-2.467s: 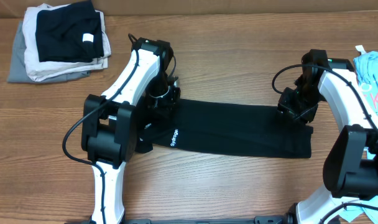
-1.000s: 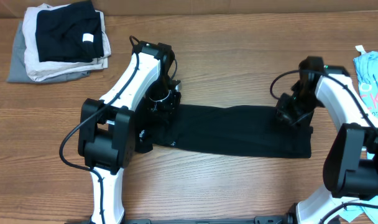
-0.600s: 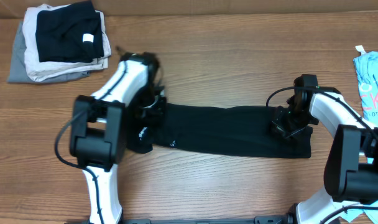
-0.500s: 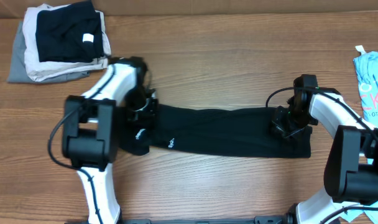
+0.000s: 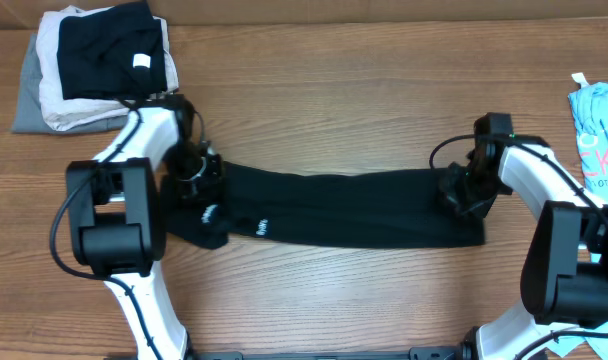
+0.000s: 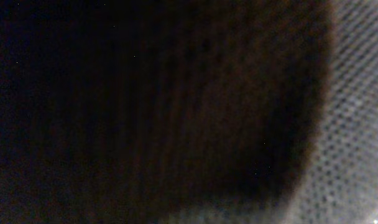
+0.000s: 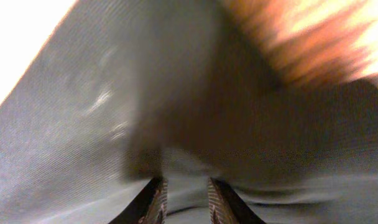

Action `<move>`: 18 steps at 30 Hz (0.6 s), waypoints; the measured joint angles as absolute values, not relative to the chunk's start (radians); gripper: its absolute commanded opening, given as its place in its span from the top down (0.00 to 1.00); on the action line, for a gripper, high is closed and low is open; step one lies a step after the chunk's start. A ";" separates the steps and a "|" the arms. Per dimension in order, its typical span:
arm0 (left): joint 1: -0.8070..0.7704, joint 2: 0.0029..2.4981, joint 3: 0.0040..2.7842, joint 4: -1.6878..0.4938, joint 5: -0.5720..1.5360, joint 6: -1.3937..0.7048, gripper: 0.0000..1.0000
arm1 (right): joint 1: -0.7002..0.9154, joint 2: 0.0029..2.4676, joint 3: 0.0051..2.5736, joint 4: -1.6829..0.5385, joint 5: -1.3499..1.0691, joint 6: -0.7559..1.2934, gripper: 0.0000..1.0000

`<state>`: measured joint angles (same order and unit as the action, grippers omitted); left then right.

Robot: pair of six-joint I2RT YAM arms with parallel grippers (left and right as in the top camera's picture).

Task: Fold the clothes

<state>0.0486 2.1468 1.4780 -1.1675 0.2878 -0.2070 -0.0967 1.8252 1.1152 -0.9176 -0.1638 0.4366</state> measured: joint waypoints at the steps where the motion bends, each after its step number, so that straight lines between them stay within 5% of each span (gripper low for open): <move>1: 0.066 2.147 1.487 -1.173 0.267 -0.212 0.96 | -0.097 1.825 1.132 -0.929 -0.157 0.437 0.74; 4: 0.126 2.151 1.533 -1.205 0.187 -0.229 0.93 | -0.097 1.826 1.198 -0.995 -0.139 0.431 0.67; 6: 0.156 2.156 1.577 -1.237 0.150 -0.233 0.81 | -0.097 1.827 1.246 -1.047 -0.125 0.424 0.55; 7: 0.173 2.159 1.608 -1.258 0.130 -0.234 0.63 | -0.097 1.828 1.268 -1.069 -0.122 0.425 0.30; 8: 0.185 2.160 1.636 -1.270 0.115 -0.237 0.44 | -0.097 1.828 1.295 -1.090 -0.116 0.419 0.21; 9: 0.191 2.160 1.663 -1.287 0.106 -0.238 0.15 | -0.097 1.828 1.323 -1.109 -0.113 0.414 0.18; 10: 0.193 2.161 1.692 -1.305 0.096 -0.237 0.00 | -0.097 1.828 1.347 -1.134 -0.110 0.410 0.14; 18: 0.183 2.162 1.777 -1.339 0.110 -0.216 0.00 | -0.097 1.828 1.325 -1.143 -0.100 0.360 0.07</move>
